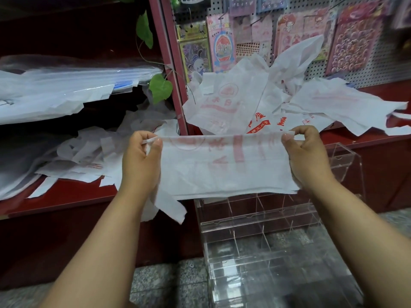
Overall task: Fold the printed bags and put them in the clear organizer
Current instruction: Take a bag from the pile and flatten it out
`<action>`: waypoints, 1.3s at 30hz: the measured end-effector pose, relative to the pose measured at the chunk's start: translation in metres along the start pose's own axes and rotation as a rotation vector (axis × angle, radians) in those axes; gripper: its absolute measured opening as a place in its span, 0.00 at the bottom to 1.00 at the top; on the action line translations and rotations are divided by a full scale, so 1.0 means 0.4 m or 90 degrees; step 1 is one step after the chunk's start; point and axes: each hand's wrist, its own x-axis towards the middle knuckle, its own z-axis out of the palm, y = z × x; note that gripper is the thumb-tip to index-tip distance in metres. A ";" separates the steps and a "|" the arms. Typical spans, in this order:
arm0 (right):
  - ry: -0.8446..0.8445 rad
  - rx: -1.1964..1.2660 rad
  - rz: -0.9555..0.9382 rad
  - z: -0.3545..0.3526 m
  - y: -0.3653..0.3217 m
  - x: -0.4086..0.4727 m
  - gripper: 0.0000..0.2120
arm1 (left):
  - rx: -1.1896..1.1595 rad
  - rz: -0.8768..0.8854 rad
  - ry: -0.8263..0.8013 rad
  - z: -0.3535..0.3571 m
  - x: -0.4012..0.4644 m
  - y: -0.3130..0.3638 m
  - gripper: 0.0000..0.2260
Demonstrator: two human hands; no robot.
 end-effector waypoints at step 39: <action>-0.202 -0.058 0.007 -0.008 0.012 -0.004 0.17 | 0.090 -0.127 -0.229 -0.092 0.020 -0.020 0.12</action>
